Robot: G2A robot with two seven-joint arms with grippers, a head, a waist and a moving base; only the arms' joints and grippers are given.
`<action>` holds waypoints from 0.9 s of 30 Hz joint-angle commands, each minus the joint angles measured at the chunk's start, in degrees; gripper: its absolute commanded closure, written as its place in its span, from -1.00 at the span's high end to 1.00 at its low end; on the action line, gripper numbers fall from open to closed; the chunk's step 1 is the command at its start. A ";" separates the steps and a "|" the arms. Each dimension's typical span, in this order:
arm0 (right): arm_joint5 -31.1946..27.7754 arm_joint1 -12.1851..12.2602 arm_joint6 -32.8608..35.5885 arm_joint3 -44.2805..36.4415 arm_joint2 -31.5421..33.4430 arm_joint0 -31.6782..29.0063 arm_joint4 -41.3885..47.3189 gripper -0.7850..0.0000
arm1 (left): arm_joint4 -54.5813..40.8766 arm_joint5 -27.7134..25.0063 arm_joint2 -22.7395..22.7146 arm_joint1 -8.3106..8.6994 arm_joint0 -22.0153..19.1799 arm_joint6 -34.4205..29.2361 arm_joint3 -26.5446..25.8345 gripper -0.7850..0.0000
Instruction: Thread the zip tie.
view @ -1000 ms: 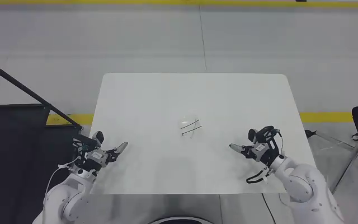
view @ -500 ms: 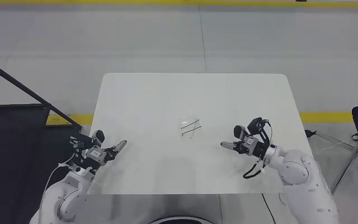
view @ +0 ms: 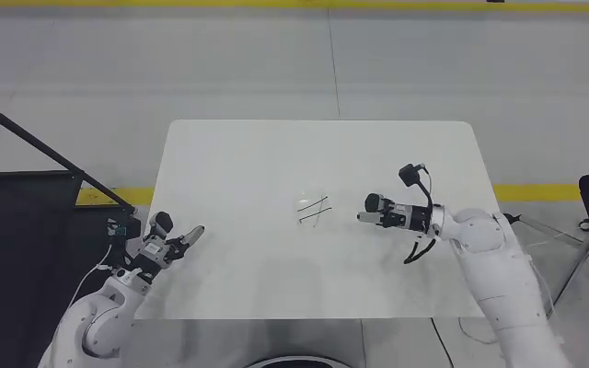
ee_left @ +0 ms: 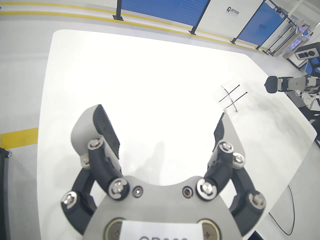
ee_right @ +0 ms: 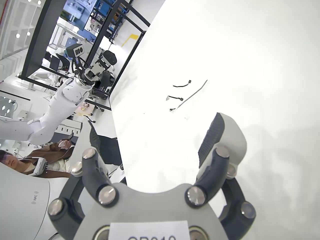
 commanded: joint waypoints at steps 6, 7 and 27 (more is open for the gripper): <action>-0.03 -0.01 -0.01 -0.02 0.01 -0.02 -0.03 1.00 | 0.00 0.01 0.00 0.00 0.00 0.00 0.00 1.00; -0.16 -0.01 -0.37 -0.77 -0.26 -0.30 -0.72 1.00 | 0.00 0.01 0.00 0.00 0.00 0.00 0.00 1.00; 17.14 -2.88 0.90 7.05 -12.80 10.65 -1.71 0.28 | -1.68 -1.33 0.19 0.06 -0.19 -0.81 0.31 1.00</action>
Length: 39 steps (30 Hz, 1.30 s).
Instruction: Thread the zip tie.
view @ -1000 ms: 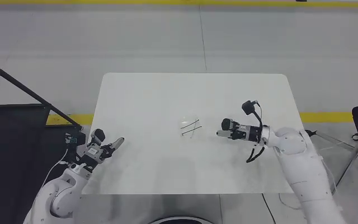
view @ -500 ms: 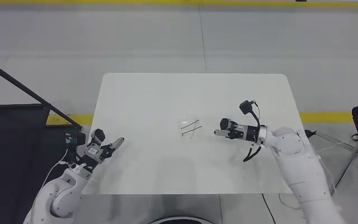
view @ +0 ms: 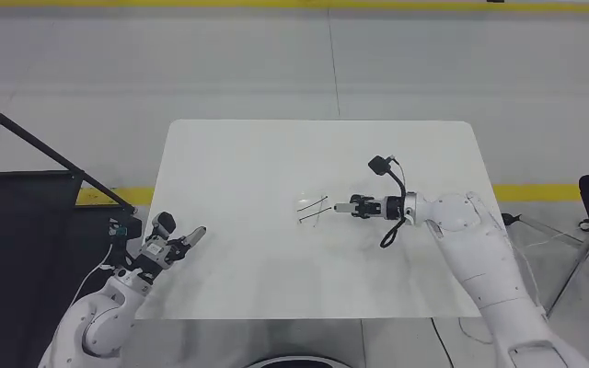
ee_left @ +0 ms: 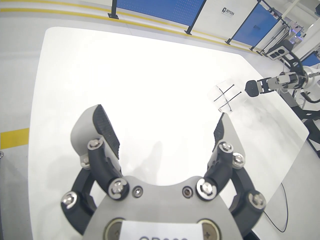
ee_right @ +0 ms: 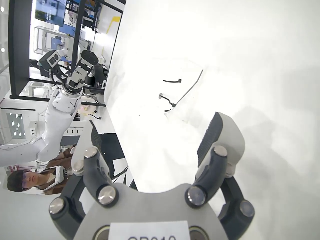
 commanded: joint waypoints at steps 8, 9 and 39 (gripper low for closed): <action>1.75 -1.11 -0.34 3.26 -3.74 3.11 -1.65 -0.37 | 0.00 0.00 0.00 0.00 0.00 0.00 0.00 1.00; 1.83 -1.20 -0.43 3.55 -4.00 3.30 -1.64 -0.39 | 0.00 0.00 0.00 0.00 0.00 0.00 0.00 1.00; 2.97 -3.94 -0.23 11.81 -9.57 8.79 -0.14 -0.32 | 0.00 0.00 0.00 0.00 0.00 0.00 0.00 1.00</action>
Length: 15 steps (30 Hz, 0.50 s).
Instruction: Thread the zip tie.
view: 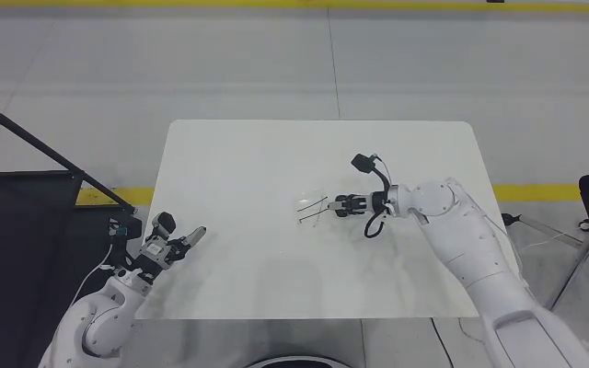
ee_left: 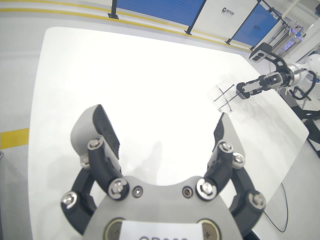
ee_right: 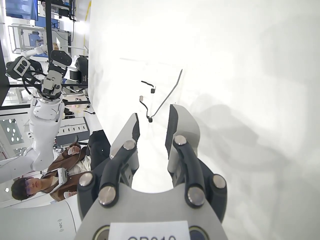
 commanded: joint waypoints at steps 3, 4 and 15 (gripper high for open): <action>-0.27 -0.25 0.10 0.67 -0.40 0.42 0.13 -0.38 | 0.00 0.00 0.00 0.00 0.00 0.00 0.00 1.00; -0.33 -0.30 0.10 0.83 -0.47 0.52 0.14 -0.41 | 0.00 0.00 0.00 0.00 0.00 0.00 0.00 1.00; -0.81 -0.79 0.57 1.85 -1.18 1.18 0.56 -0.63 | 0.00 0.00 0.00 0.00 0.00 0.00 0.00 1.00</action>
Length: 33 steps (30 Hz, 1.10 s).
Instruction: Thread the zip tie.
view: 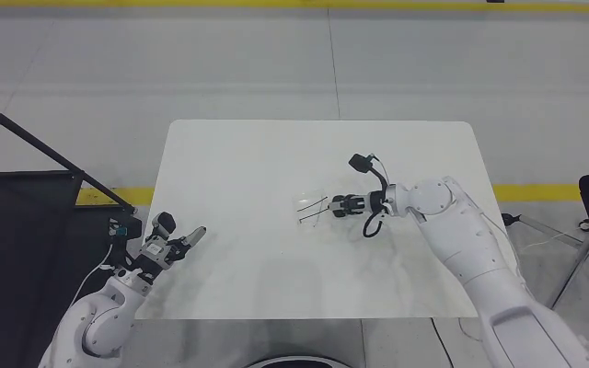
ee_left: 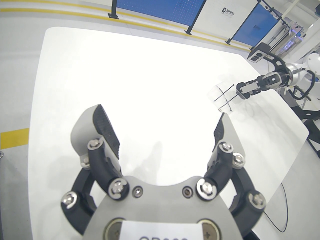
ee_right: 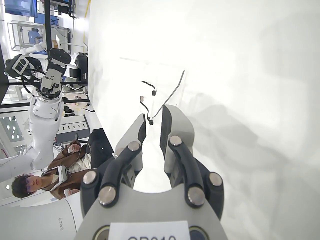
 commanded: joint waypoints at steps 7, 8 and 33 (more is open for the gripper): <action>-1.17 -0.16 0.56 0.80 0.07 0.29 0.99 -1.00 | 0.00 0.00 0.00 0.00 0.00 0.00 0.00 1.00; -1.38 -0.15 0.70 0.90 0.12 0.31 1.12 -1.00 | 0.00 0.00 0.00 0.00 0.00 0.00 0.00 1.00; -2.80 5.94 5.26 -24.72 11.80 -10.13 -0.95 -1.00 | -0.77 -7.37 -5.59 0.86 1.23 -1.43 -3.80 1.00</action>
